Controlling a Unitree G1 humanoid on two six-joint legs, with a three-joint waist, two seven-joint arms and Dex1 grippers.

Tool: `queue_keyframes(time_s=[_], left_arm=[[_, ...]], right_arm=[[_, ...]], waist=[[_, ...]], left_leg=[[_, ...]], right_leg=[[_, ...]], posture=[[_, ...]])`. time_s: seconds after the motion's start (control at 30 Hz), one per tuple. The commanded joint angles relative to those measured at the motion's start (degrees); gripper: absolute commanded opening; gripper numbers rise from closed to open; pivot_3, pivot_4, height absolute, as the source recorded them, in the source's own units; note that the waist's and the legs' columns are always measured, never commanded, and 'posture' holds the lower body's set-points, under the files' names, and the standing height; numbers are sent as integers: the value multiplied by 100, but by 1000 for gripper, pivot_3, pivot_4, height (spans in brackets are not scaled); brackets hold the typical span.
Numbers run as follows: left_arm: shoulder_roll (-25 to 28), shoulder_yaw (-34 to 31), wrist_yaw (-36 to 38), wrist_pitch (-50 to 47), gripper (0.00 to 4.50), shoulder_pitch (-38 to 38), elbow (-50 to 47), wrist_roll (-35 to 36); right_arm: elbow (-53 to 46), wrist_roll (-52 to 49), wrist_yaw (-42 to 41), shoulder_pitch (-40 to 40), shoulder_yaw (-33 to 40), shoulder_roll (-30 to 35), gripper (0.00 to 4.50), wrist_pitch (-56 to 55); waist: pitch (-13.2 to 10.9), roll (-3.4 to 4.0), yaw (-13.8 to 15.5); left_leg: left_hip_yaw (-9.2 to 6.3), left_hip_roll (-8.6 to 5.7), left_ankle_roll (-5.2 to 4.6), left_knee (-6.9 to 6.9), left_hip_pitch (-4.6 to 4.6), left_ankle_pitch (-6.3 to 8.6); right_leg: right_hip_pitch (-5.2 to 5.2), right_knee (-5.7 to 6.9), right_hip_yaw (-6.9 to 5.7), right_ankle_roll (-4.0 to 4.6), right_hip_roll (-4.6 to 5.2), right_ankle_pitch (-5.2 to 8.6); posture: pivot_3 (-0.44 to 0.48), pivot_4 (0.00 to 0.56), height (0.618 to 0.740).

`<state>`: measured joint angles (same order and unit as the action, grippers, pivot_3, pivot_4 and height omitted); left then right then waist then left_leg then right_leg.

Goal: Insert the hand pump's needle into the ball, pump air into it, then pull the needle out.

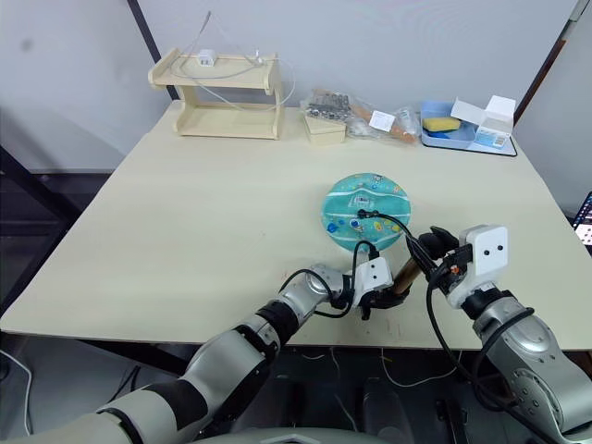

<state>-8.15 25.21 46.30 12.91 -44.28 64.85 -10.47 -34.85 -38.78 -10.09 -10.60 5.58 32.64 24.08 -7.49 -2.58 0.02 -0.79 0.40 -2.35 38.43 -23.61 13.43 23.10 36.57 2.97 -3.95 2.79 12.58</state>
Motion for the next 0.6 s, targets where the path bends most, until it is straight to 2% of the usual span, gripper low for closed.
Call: queue_keyframes(time_s=[0.03,0.17,0.3,0.47,0.6], left_arm=[[-326,5,39,-35,1091,122,151,-83],[-299,-5,62,-20,1091,132,171,-82],[-275,5,53,28,1091,191,226,-107],[-366,27,75,97,1091,236,281,-102],[-611,103,171,181,1091,223,299,-112]], right_arm=[[423,325,-35,-295,143,28,2076,304],[-472,-224,180,143,986,299,2076,625],[-1013,-1025,490,835,1734,803,2076,1246],[-1201,-2391,866,1657,2651,1811,2076,1973],[-1170,-3158,922,1765,3233,2558,2076,2417]], waist=[[1,1,-1],[-15,28,1],[-64,96,2],[-112,142,37],[-114,145,72]], left_leg=[[1,0,0,0,0,0],[3,1,0,1,-3,0],[14,-3,-1,1,-21,0],[18,-11,-1,-8,-31,0],[25,-16,-2,-12,-66,0]], right_leg=[[0,0,0,-2,0,1],[1,0,1,-8,3,4],[19,0,9,-3,5,-1],[28,-1,10,-2,3,1],[54,-6,5,6,2,-5]], posture=[[0,150,740],[0,150,740],[0,150,740],[0,150,740],[0,150,740]])
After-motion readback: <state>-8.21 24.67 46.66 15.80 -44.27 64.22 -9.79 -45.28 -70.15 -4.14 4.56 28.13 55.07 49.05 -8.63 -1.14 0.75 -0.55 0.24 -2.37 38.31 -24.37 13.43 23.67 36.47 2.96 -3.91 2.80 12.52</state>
